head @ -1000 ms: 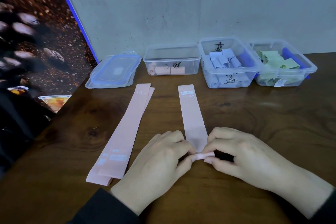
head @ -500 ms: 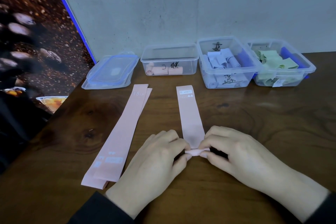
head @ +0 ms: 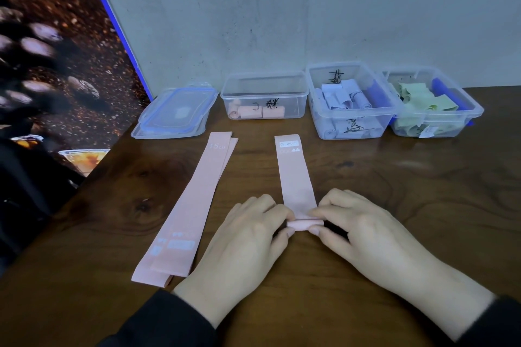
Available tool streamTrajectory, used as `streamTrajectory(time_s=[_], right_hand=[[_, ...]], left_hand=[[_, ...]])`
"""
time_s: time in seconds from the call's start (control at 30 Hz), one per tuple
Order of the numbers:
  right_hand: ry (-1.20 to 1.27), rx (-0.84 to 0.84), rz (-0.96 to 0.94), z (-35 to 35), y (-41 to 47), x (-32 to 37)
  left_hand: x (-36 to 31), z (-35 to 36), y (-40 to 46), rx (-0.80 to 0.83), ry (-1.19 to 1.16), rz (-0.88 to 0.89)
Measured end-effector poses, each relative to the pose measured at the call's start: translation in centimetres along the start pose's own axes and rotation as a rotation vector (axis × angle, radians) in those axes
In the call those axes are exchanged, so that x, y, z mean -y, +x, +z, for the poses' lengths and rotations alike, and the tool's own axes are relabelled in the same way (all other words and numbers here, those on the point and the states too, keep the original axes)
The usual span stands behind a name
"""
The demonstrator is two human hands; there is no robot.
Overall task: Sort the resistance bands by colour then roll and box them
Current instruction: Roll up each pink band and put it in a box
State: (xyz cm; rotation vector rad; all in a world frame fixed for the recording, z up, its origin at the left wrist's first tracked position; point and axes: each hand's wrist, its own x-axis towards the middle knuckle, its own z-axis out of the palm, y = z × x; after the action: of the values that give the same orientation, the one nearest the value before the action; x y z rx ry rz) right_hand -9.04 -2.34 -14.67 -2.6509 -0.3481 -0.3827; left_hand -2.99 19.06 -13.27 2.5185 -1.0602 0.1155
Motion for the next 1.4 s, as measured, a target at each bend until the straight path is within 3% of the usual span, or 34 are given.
streamTrajectory(time_s=[1.4], right_hand=[[0.106, 0.1, 0.076, -0.92, -0.1, 0.17]], left_hand=[[-0.04, -0.53, -0.35, 0.02, -0.032, -0.016]])
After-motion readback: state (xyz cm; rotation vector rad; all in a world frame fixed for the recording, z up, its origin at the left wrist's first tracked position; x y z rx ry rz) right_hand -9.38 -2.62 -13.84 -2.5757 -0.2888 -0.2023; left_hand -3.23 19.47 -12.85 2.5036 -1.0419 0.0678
